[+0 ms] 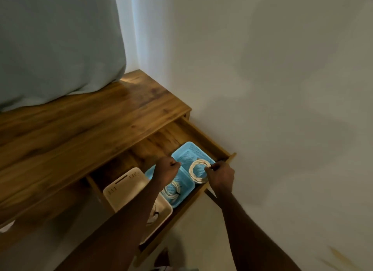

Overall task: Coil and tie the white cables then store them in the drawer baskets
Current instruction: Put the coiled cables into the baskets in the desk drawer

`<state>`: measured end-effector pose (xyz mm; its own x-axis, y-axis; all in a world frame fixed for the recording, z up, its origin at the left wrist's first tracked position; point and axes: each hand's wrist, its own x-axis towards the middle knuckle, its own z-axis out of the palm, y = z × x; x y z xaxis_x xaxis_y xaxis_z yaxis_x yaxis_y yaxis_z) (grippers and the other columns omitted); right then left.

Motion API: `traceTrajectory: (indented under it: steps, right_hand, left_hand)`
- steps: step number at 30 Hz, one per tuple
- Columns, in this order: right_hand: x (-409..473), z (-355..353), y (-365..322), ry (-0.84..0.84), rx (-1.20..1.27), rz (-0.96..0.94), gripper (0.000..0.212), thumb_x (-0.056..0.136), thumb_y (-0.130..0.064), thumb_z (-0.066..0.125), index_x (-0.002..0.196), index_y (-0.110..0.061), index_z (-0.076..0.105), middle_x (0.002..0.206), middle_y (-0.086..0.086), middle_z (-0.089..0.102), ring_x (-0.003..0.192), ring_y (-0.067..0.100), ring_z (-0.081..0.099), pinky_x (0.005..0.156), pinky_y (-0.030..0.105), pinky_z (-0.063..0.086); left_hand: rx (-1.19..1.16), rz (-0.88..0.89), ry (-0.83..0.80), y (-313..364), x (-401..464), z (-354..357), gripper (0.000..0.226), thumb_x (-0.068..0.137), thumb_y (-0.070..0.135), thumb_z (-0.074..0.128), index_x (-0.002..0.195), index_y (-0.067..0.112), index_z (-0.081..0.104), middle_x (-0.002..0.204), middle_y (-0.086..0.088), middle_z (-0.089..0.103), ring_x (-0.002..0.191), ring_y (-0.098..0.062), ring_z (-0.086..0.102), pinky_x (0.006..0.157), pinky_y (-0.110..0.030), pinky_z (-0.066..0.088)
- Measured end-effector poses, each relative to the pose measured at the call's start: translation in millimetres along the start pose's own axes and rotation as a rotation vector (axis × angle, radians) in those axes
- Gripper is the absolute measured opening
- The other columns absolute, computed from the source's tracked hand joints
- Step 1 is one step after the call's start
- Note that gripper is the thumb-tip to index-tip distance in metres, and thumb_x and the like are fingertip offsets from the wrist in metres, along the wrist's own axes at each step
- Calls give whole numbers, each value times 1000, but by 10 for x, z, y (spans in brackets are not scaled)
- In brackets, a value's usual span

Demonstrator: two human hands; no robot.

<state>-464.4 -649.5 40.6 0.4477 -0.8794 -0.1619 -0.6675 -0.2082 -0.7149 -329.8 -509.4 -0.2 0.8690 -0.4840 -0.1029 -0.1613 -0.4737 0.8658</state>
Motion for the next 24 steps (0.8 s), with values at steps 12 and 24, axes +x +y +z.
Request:
traceTrajectory:
  steps: [12, 24]
  right_hand:
    - [1197, 498, 207, -227, -149, -30, 25, 79, -23, 81, 100, -15, 71, 100, 3, 73, 95, 23, 72, 72, 31, 59]
    - [2067, 1090, 462, -571, -371, -307, 19, 81, -17, 78, 95, -13, 65, 99, 6, 69, 92, 24, 69, 75, 41, 62]
  left_hand:
    - [185, -202, 106, -212, 376, 468, 45, 86, 24, 68, 50, 11, 44, 51, -7, 46, 51, -17, 46, 61, -40, 46]
    - [201, -525, 237, -127, 356, 949, 31, 91, 28, 64, 62, 24, 54, 62, 9, 58, 59, -3, 55, 59, -21, 38]
